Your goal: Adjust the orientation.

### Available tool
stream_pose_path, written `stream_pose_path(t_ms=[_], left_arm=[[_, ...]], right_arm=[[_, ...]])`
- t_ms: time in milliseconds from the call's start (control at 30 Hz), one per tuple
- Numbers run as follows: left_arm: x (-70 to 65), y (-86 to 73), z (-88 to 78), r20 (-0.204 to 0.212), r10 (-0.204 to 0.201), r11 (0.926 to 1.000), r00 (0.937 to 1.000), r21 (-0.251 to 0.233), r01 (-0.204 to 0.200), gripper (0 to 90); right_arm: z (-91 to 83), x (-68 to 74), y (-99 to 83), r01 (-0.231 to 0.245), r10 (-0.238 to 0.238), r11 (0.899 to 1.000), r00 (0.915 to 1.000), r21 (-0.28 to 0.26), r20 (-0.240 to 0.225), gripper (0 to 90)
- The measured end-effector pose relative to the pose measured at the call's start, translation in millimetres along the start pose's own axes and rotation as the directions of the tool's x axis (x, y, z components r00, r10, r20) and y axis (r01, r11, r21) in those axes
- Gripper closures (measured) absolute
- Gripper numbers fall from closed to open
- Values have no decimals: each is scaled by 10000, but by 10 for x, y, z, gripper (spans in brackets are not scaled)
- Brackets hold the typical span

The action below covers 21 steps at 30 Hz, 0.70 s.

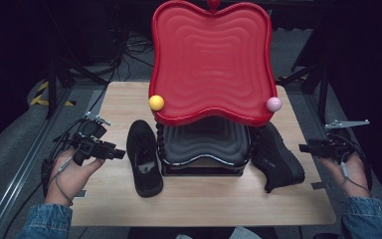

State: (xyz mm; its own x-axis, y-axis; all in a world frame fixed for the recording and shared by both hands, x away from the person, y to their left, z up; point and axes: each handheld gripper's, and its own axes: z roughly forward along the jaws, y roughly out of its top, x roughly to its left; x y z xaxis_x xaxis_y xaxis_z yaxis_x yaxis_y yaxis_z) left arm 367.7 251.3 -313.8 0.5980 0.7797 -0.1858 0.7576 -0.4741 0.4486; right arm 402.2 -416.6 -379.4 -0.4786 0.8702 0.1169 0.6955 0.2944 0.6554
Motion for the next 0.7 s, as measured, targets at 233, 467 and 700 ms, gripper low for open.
stream_pose_path(t_ms=[233,467,700], left_arm=[[-264,87,-84,59,904,9959,9959,22,-904,470],[-523,166,-93,168,1767,9838,9841,288,-1772,456],[-762,225,-6,281,2609,9635,9650,555,-2621,443]], right_arm=[[21,-16,-30,-42,43,9999,10000,127,-74,455],[42,-27,-52,-80,84,9997,9998,233,-173,442],[59,-9,-38,-104,118,9997,9979,228,-629,428]])
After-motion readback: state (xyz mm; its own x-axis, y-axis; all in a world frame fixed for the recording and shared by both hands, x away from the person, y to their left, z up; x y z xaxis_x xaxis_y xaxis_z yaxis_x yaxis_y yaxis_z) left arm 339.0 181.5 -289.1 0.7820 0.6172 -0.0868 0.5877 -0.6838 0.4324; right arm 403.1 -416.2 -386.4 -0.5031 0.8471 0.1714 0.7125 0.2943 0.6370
